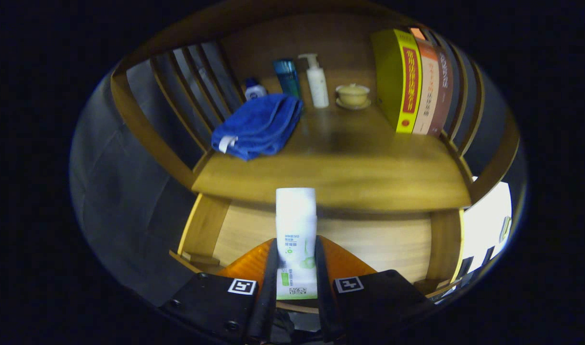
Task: Pull open the drawer, take out the items inside it, and place them on the countertop above the cabinet.
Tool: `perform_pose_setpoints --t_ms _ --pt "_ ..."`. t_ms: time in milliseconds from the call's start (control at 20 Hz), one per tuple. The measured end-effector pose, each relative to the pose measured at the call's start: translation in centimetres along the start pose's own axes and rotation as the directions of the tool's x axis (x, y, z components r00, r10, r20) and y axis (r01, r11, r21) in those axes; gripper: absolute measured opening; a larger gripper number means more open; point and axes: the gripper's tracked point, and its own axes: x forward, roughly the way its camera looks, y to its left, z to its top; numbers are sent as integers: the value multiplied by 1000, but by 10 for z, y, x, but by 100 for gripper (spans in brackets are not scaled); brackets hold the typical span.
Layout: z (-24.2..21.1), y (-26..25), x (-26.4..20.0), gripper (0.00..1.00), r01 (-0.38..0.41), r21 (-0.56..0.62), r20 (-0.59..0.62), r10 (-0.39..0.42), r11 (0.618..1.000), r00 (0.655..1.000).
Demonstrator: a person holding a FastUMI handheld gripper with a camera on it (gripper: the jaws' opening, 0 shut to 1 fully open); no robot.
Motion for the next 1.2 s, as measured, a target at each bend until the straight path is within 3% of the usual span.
perform_pose_setpoints --t_ms 200,350,500,950,1200 --pt "56 -14 4 46 115 -69 156 -103 991 982" --pt "90 -13 27 46 140 -74 256 -117 987 960" --pt "113 -12 52 46 118 -44 307 -99 992 947" --pt "119 -41 122 46 182 18 253 -180 983 950" --pt "111 -44 140 46 171 72 242 -184 983 953"
